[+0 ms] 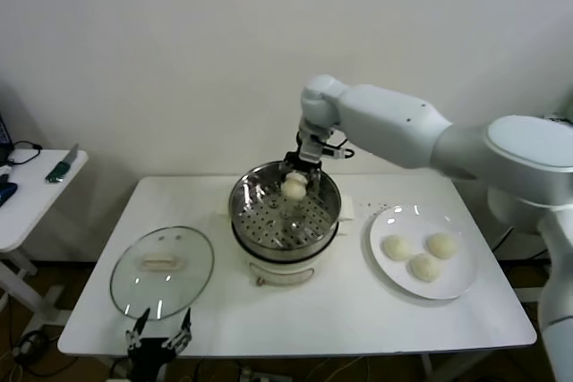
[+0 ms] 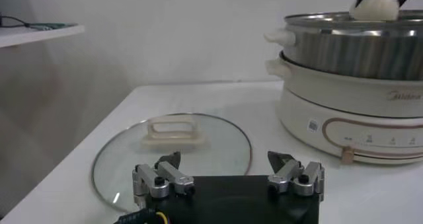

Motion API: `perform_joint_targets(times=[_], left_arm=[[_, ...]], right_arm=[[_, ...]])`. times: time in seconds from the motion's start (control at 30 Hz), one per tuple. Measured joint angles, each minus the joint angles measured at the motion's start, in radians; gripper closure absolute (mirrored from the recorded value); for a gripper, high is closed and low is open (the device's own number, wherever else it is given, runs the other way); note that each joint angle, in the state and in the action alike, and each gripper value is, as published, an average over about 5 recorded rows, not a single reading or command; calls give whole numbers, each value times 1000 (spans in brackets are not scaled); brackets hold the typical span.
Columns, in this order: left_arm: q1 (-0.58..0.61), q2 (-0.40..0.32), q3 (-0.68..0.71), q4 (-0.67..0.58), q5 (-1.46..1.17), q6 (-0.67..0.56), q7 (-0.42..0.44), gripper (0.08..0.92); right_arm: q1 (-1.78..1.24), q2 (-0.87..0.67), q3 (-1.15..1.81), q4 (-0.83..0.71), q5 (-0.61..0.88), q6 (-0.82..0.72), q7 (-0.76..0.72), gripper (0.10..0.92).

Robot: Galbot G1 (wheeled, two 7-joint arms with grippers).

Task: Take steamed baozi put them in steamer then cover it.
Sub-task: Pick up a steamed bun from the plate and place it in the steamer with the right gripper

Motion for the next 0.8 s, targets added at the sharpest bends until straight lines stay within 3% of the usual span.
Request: perform_joint_targets(times=[0.57, 0.8], left_arm=[[-6, 1, 5, 12, -1, -6, -1, 177], [-9, 2, 6, 11, -2, -6, -1, 177]], right_arm=[[-115, 110, 90, -222, -152, 76, 56, 392], [-125, 125, 100, -254, -161, 87, 68, 238]])
